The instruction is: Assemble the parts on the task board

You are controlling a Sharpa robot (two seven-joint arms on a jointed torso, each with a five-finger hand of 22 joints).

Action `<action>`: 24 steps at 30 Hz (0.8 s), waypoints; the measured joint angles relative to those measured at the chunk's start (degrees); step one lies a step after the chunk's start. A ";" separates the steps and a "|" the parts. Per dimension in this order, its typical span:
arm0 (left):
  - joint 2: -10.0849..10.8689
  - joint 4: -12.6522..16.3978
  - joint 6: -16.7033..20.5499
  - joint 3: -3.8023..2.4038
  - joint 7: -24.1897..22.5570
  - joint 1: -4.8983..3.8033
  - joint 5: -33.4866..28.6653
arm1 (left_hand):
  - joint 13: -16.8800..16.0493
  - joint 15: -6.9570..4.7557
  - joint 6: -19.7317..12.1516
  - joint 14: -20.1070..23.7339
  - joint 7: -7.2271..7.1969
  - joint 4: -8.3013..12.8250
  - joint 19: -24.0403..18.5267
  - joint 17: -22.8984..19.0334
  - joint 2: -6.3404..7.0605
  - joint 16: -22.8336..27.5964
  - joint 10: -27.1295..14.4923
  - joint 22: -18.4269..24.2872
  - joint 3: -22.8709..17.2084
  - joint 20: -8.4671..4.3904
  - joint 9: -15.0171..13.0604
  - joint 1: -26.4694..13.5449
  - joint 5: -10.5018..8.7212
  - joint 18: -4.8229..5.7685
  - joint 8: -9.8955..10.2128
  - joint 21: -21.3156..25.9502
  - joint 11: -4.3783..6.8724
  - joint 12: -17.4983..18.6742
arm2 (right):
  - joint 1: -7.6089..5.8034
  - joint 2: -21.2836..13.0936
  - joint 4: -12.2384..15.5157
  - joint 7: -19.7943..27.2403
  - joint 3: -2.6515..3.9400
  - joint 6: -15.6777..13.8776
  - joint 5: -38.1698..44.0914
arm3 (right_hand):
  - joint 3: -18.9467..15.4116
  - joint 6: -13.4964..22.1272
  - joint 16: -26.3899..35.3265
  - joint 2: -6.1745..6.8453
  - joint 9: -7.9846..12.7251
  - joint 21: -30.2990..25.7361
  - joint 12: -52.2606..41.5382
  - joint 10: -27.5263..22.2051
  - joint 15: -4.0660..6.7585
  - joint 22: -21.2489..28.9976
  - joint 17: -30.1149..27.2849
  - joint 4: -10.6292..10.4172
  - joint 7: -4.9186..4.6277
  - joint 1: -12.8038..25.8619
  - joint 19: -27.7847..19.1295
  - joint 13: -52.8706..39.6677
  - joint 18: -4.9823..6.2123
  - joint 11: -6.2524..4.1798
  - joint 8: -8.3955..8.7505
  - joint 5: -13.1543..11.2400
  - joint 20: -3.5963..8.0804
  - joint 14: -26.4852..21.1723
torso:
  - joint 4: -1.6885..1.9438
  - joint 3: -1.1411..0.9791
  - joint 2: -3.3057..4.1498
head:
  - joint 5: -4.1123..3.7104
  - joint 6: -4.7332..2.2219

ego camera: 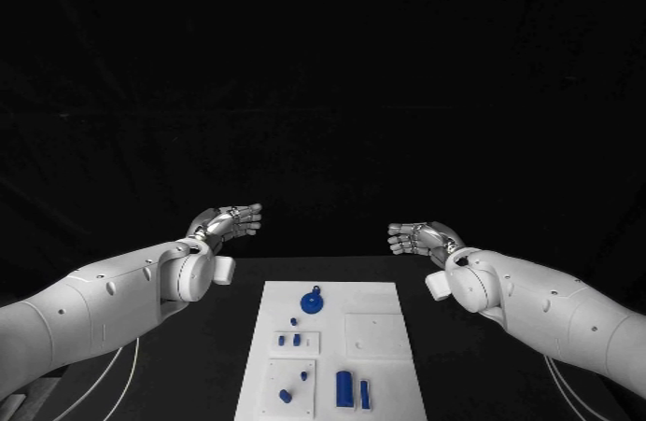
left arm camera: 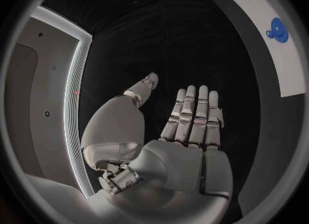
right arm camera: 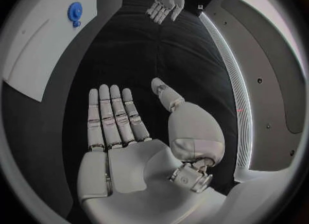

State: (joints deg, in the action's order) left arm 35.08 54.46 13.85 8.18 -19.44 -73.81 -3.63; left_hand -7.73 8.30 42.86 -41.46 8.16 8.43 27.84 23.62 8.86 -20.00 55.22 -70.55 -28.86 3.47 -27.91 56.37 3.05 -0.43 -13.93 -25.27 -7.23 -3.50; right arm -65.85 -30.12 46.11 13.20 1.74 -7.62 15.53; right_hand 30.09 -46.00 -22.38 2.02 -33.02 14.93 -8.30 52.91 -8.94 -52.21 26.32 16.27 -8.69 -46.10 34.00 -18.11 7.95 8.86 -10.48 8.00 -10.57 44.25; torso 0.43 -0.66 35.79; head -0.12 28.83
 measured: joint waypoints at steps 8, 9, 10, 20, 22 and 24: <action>0.29 0.64 0.10 -0.19 -0.09 0.40 -0.17 | 4.16 -4.37 -22.85 22.11 -4.29 -4.67 -14.88 -12.54 -5.00 10.69 -29.44 12.89 15.36 -1.82 14.76 -30.04 -1.66 0.00 7.38 13.56 3.83 1.77 | 0.12 -0.26 0.79 0.22 0.06 -0.28 -0.44 | -16.22 24.34 12.14 -1.24 17.68 -8.19 5.07 -27.01 4.59 27.77 -14.44 -8.62 4.35 24.12 -17.62 10.94 -3.35 -4.56 5.31 -4.03 5.22 -22.85 | -0.03 -0.04 -0.18 | 0.15 0.20; 0.50 1.31 0.27 -0.40 -0.09 0.66 -0.16 | 4.65 -4.92 -25.63 24.79 -4.84 -5.19 -16.68 -14.07 -5.55 11.98 -33.00 15.02 17.23 -2.05 16.58 -33.67 -1.90 0.00 8.28 15.19 4.30 2.01 | 0.22 -0.51 1.39 0.22 0.03 -0.50 -0.51 | -18.27 27.55 13.65 -1.36 19.94 -9.19 5.54 -30.82 5.25 31.36 -16.18 -9.74 4.99 27.33 -20.04 12.01 -4.13 -5.20 6.09 -4.60 6.01 -26.02 | -0.03 -0.02 -0.27 | 0.14 0.37; 0.69 1.95 0.47 -0.57 -0.09 0.90 -0.15 | 5.08 -5.40 -28.03 27.12 -5.30 -5.64 -18.24 -15.41 -6.02 13.10 -36.10 19.08 18.86 -2.24 18.16 -36.82 -1.90 -0.01 9.08 16.58 4.69 2.19 | 0.32 -0.77 2.06 0.23 0.00 -0.72 -0.60 | -19.91 30.12 14.85 -1.44 21.76 -9.98 5.93 -33.89 5.75 34.26 -17.59 -10.65 5.53 29.92 -21.98 12.84 -4.59 -5.70 6.70 -5.11 6.65 -28.54 | -0.05 0.00 -0.42 | 0.14 0.59; 4.52 16.16 7.70 -4.00 -1.77 6.42 0.32 | 7.24 -7.79 -40.11 38.77 -7.62 -7.97 -25.91 -22.09 -8.34 18.71 -51.67 60.30 26.94 -3.38 26.12 -52.72 -2.56 -0.02 12.82 23.66 6.80 3.11 | 2.05 -5.55 16.27 2.68 -0.57 -7.88 -3.33 | -28.11 43.05 20.99 -1.93 30.93 -13.79 7.65 -49.38 8.31 48.89 -24.71 -15.33 8.09 43.04 -31.64 17.12 -6.31 -8.28 9.71 -7.33 9.94 -41.33 | -0.34 0.49 -3.50 | 0.12 4.71; 5.45 19.61 10.06 -4.78 -2.42 7.79 0.54 | 7.38 -8.09 -40.85 39.44 -7.88 -8.09 -26.41 -22.55 -8.51 18.89 -52.76 63.40 27.52 -3.28 26.65 -53.80 -2.56 -0.02 13.24 24.16 6.88 3.11 | 2.51 -6.72 19.80 3.66 -0.74 -10.24 -4.27 | -28.65 43.80 21.20 -1.95 31.58 -14.18 7.65 -50.46 8.63 49.90 -25.20 -15.63 8.29 43.93 -32.39 17.42 -7.14 -8.46 9.71 -7.33 10.12 -42.07 | -0.37 0.54 -3.88 | 0.12 5.13; 6.49 23.62 13.04 -5.63 -3.33 9.36 0.84 | 7.47 -7.99 -41.36 39.92 -7.95 -8.21 -26.61 -22.83 -8.75 19.27 -53.31 65.26 27.65 -3.48 26.99 -54.31 -2.69 -0.02 13.31 24.21 7.04 3.11 | 3.07 -8.07 23.95 4.92 -0.93 -13.20 -5.46 | -29.77 45.51 22.06 -1.99 32.70 -14.71 7.98 -52.42 8.89 51.73 -26.03 -16.20 8.62 45.69 -33.63 17.92 -7.15 -8.76 10.23 -7.78 10.49 -43.82 | -0.40 0.60 -4.18 | 0.12 5.33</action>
State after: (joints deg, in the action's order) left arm 41.57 78.08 26.90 2.55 -22.77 -64.46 -2.79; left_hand -0.26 0.31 1.50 -1.54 0.20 0.22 1.23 0.78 0.11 -0.73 1.92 -5.29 -1.20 -0.01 -0.93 2.06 0.35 -0.45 -0.62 -1.06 -0.18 -0.39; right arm -62.78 -38.19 70.06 18.12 0.82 -20.82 10.08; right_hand 0.32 -0.49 -0.31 0.03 -0.32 0.22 -0.31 0.49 -0.05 -0.48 0.29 0.07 -0.07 -0.41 0.38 -0.19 0.80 0.10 -0.26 0.22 -0.08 0.43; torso 0.03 -0.06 31.61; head 0.00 34.16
